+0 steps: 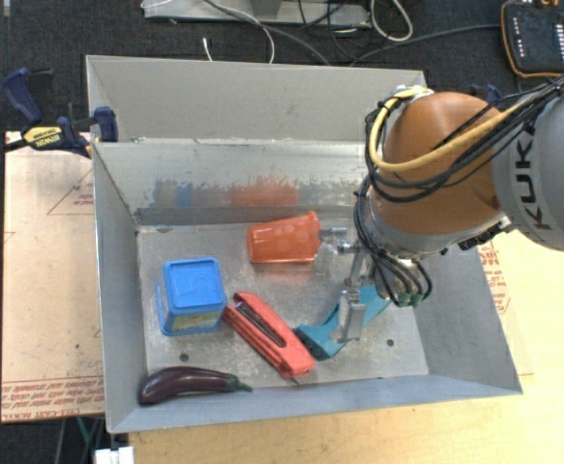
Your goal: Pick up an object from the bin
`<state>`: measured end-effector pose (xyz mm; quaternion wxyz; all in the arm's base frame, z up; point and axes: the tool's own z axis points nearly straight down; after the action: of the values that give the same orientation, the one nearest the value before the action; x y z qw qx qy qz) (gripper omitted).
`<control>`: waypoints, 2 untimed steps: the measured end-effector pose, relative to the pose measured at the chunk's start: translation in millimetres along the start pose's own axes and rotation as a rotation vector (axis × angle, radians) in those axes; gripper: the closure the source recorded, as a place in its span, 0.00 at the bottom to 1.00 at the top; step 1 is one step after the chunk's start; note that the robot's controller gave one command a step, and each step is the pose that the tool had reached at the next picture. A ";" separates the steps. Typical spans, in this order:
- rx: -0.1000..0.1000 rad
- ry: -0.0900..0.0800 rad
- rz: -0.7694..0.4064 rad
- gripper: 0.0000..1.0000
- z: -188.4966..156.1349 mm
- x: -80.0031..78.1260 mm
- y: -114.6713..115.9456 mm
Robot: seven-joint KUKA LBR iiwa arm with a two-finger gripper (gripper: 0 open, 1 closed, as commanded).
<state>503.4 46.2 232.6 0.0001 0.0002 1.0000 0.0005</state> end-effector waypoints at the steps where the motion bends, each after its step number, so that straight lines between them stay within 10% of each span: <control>1: 0.000 0.000 0.000 0.00 0.1 0.0 0.0; 2: -0.001 0.002 0.003 0.00 28.8 -4.5 9.6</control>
Offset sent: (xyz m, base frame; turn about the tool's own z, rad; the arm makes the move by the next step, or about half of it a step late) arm 0.0045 0.0086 -0.0268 0.0058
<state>507.9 55.9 203.8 -0.0010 0.0017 1.0000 0.0011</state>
